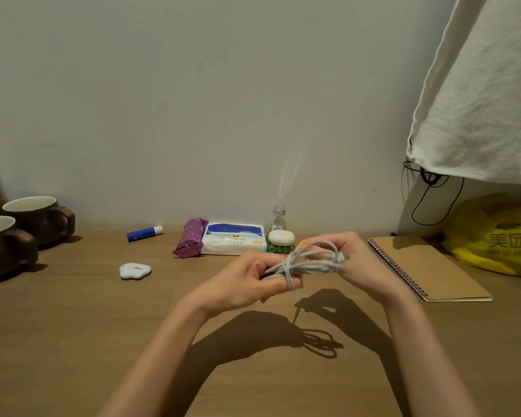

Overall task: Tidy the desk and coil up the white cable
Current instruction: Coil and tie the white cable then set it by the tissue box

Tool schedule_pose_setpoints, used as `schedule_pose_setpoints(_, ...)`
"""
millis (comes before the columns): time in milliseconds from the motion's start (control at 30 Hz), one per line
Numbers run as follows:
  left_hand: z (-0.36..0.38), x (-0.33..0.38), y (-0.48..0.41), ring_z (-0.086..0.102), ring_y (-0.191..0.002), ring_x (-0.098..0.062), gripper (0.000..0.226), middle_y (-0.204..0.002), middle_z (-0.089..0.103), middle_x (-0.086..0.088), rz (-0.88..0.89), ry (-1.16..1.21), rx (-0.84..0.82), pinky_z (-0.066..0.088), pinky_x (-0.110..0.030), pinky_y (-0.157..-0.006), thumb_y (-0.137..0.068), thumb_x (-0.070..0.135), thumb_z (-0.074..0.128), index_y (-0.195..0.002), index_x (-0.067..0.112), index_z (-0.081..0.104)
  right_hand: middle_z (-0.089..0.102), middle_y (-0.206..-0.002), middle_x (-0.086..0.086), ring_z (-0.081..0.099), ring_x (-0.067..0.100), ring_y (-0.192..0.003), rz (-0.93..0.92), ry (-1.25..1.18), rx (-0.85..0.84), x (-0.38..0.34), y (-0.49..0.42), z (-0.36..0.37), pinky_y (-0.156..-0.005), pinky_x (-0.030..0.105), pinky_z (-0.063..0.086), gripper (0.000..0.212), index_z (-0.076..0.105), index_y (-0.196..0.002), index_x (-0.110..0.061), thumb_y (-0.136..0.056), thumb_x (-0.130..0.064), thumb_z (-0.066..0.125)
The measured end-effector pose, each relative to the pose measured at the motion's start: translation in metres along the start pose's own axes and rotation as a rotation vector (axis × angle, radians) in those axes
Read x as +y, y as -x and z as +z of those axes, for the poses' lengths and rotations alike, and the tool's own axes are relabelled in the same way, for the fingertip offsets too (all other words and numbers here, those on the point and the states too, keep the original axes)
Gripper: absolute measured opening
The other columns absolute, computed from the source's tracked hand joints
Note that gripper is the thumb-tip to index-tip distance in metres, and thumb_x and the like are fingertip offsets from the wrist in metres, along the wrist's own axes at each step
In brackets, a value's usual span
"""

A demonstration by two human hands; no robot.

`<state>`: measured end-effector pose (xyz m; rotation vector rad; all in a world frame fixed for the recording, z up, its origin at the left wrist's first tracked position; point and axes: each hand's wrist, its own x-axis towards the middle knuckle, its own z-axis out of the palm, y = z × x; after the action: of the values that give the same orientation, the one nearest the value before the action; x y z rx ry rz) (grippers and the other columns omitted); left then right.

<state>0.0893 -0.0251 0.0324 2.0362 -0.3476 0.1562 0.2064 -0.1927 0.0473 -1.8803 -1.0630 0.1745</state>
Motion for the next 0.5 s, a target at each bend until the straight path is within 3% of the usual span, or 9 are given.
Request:
schedule_pose_setpoints(67, -0.003, 0.0, 0.001, 0.041, -0.055, -0.009, 0.013, -0.062, 0.047, -0.002, -0.026, 0.05, 0.129, 0.033, -0.022, -0.05, -0.09, 0.029, 0.057, -0.081, 0.026, 0.064, 0.063, -0.063, -0.001, 0.048, 0.01, -0.057, 0.001, -0.027, 0.026, 0.004, -0.003, 0.007, -0.056, 0.019, 0.04, 0.016, 0.075, -0.081, -0.019, -0.089, -0.013, 0.062)
schedule_pose_setpoints(167, -0.008, -0.012, -0.002, 0.039, -0.051, -0.011, 0.022, -0.056, 0.042, 0.0, -0.12, 0.154, 0.36, 0.035, -0.03, -0.055, -0.093, 0.03, 0.053, -0.08, 0.014, 0.061, 0.057, -0.058, -0.003, 0.044, 0.008, -0.054, -0.003, 0.038, 0.006, 0.011, -0.01, 0.025, -0.054, 0.019, 0.037, 0.019, 0.076, -0.086, -0.024, -0.093, -0.02, 0.059)
schedule_pose_setpoints(267, -0.014, -0.024, -0.004, 0.039, -0.05, -0.01, 0.025, -0.055, 0.04, 0.003, -0.228, 0.172, 0.441, 0.037, -0.025, -0.052, -0.095, 0.024, 0.051, -0.072, 0.014, 0.051, 0.058, -0.063, -0.008, 0.045, 0.001, -0.053, -0.019, 0.232, 0.017, 0.012, -0.011, 0.038, -0.054, 0.014, 0.037, 0.019, 0.076, -0.094, -0.021, -0.094, -0.025, 0.057)
schedule_pose_setpoints(367, -0.017, -0.037, -0.004, 0.041, -0.056, -0.01, 0.021, -0.064, 0.045, 0.0, -0.314, -0.039, 0.464, 0.037, -0.025, -0.056, -0.096, 0.024, 0.049, -0.077, 0.015, 0.05, 0.059, -0.075, -0.018, 0.052, -0.004, -0.066, -0.113, 0.415, 0.006, 0.01, -0.01, 0.045, -0.063, 0.013, 0.04, 0.02, 0.074, -0.1, -0.022, -0.096, -0.024, 0.055)
schedule_pose_setpoints(433, -0.016, -0.045, -0.004, 0.042, -0.06, -0.011, 0.018, -0.067, 0.048, 0.004, -0.336, -0.262, 0.494, 0.032, -0.022, -0.053, -0.096, 0.023, 0.048, -0.08, 0.015, 0.051, 0.064, -0.088, -0.014, 0.056, 0.002, -0.078, -0.178, 0.566, -0.001, 0.009, -0.01, 0.05, -0.068, 0.022, 0.043, 0.02, 0.071, -0.103, -0.026, -0.096, -0.029, 0.053)
schedule_pose_setpoints(500, -0.013, -0.048, -0.002, 0.044, -0.063, -0.013, 0.015, -0.069, 0.049, 0.006, -0.345, -0.484, 0.537, 0.025, -0.022, -0.048, -0.097, 0.024, 0.045, -0.086, 0.014, 0.05, 0.066, -0.094, -0.008, 0.059, 0.012, -0.085, -0.264, 0.691, 0.046, 0.008, -0.009, 0.054, -0.066, 0.025, 0.037, 0.02, 0.07, -0.104, -0.027, -0.096, -0.032, 0.052)
